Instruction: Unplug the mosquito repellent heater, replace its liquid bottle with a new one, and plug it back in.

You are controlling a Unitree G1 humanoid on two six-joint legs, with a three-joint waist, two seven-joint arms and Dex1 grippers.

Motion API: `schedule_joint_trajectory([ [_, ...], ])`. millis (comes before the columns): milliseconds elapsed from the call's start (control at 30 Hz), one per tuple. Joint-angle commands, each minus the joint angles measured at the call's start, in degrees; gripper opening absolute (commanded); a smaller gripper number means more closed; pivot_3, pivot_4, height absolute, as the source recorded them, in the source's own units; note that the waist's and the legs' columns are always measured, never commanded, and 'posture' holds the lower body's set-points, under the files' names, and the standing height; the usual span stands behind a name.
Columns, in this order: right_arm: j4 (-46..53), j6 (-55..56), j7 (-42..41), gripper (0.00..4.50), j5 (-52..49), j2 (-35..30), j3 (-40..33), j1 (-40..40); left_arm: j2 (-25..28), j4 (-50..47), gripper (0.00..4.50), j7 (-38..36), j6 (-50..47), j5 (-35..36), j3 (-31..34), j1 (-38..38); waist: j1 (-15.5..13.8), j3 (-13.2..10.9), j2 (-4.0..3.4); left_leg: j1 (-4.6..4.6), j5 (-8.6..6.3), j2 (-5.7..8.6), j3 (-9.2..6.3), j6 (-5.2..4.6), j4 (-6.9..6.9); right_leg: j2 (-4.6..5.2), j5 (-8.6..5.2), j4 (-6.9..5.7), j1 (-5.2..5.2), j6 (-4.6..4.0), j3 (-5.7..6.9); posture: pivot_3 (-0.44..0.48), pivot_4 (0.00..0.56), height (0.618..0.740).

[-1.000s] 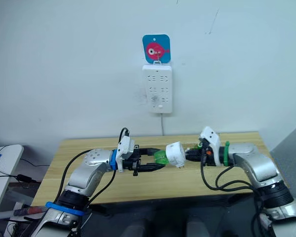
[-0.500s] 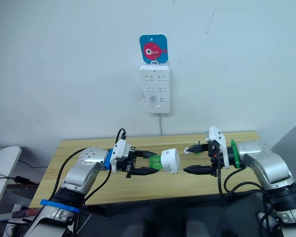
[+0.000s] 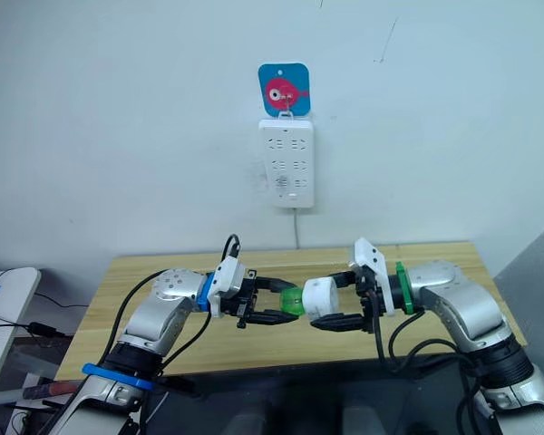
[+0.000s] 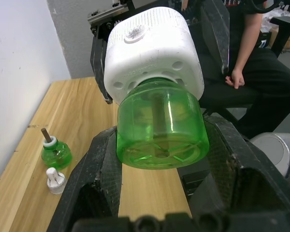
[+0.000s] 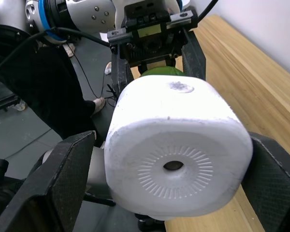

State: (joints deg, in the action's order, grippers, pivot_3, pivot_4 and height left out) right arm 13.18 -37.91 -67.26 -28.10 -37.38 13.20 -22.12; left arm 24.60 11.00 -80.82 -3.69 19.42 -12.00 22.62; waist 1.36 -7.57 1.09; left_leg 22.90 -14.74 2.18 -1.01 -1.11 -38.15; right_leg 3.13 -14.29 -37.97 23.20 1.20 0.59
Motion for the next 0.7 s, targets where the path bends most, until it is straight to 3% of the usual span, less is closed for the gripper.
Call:
schedule_joint_trajectory([
  [33,1.58,1.34,-0.67,4.12,-0.33,0.19,-0.09,-0.82,0.08,-2.73,2.24,-0.17,-0.06,1.24,0.26,0.0,0.0,0.01,0.0,0.0,0.0,0.0,0.0,0.0,0.0,0.0,0.0,0.0,0.0,0.0,0.0,-0.038,0.095,0.74],
  [167,1.33,1.85,-1.29,3.0,-0.18,-0.04,-0.1,-0.85,-0.14,-2.44,2.24,0.12,-0.03,1.1,0.34,0.32,-0.01,0.01,0.0,0.0,0.0,0.0,0.0,0.0,0.0,0.0,0.0,-0.01,0.0,0.0,0.0,-0.038,0.092,0.74],
  [400,0.51,3.89,-1.27,3.01,0.7,-0.13,-0.54,-1.07,-0.24,-2.87,2.24,0.79,-0.74,1.09,0.28,0.24,0.01,0.01,0.0,0.0,0.0,0.0,0.0,0.0,0.0,-0.01,0.0,-0.02,0.0,0.0,0.0,-0.041,0.094,0.74],
  [633,-1.93,13.14,0.29,3.01,6.44,0.66,-0.08,-1.2,0.77,-4.27,4.48,0.84,-5.66,2.36,0.54,0.14,0.04,0.01,0.0,-0.01,0.0,0.0,0.0,0.0,-0.01,-0.02,0.0,-0.03,0.0,0.0,0.01,-0.042,0.096,0.74],
  [700,-3.6,22.15,0.33,3.01,11.46,0.44,1.01,-0.84,1.14,-3.77,4.5,0.98,-6.87,2.58,1.02,0.69,0.05,0.02,0.0,-0.01,0.0,0.01,0.0,0.0,-0.01,-0.02,0.0,-0.03,0.0,0.0,0.0,-0.041,0.097,0.74],
])
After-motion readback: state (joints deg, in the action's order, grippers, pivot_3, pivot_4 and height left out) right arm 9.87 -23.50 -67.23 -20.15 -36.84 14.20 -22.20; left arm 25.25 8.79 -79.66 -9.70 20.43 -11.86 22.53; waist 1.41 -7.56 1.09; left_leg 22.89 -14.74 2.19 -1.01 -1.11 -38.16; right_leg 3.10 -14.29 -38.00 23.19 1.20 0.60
